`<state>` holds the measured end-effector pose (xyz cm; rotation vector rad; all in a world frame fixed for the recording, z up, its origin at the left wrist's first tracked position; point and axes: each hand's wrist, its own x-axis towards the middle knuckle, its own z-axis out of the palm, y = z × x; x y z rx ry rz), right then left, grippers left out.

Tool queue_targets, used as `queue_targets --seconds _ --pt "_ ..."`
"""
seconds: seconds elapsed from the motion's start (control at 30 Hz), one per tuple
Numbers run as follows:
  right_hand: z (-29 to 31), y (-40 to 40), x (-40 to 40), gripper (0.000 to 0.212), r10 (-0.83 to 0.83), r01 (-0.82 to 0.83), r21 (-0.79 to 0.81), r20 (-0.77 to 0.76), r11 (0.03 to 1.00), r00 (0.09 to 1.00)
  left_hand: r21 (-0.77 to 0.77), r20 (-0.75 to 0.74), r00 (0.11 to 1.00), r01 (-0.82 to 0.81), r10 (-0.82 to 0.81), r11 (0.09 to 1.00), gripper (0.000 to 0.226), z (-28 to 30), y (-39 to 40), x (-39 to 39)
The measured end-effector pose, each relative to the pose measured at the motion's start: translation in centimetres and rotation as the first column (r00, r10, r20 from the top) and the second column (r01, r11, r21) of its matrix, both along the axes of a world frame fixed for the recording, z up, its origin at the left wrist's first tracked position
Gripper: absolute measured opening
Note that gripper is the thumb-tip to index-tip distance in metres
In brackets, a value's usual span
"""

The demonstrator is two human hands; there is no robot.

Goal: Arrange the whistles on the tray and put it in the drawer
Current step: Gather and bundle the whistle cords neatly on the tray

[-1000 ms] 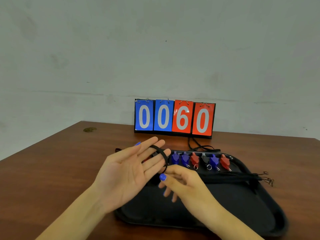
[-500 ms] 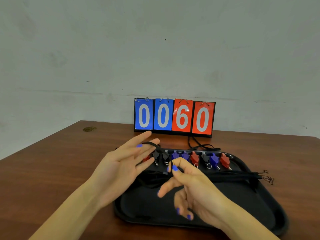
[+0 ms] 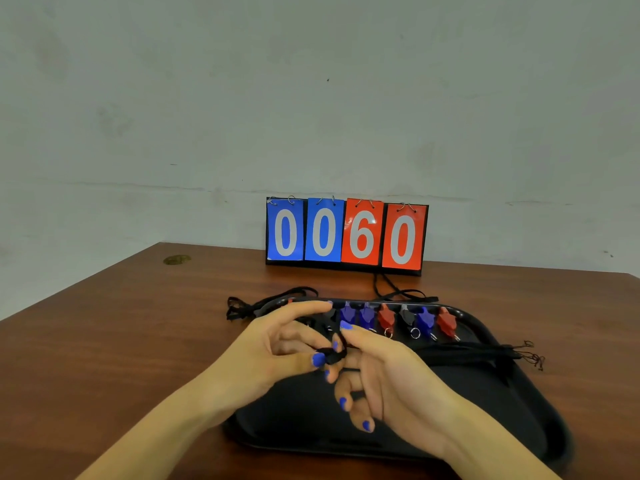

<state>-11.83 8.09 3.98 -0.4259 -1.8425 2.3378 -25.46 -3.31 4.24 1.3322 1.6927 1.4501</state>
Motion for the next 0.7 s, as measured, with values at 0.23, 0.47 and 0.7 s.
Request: queue_targets --seconds 0.23,0.47,0.7 --pt "0.11 0.03 0.02 0.033 -0.02 0.022 0.133 -0.012 0.991 1.0 0.031 -0.126 0.991 -0.03 0.033 0.999 0.053 -0.11 0.24 -0.13" --pt "0.01 0.3 -0.19 0.009 -0.143 0.141 0.159 0.001 0.977 0.99 0.076 -0.13 0.991 -0.014 0.024 0.997 0.027 -0.21 0.35 -0.11" --pt "-0.05 0.16 -0.28 0.016 -0.168 0.165 0.09 0.02 0.982 0.986 0.084 -0.145 0.985 -0.086 0.097 0.993 0.023 -0.25 0.25 -0.56"
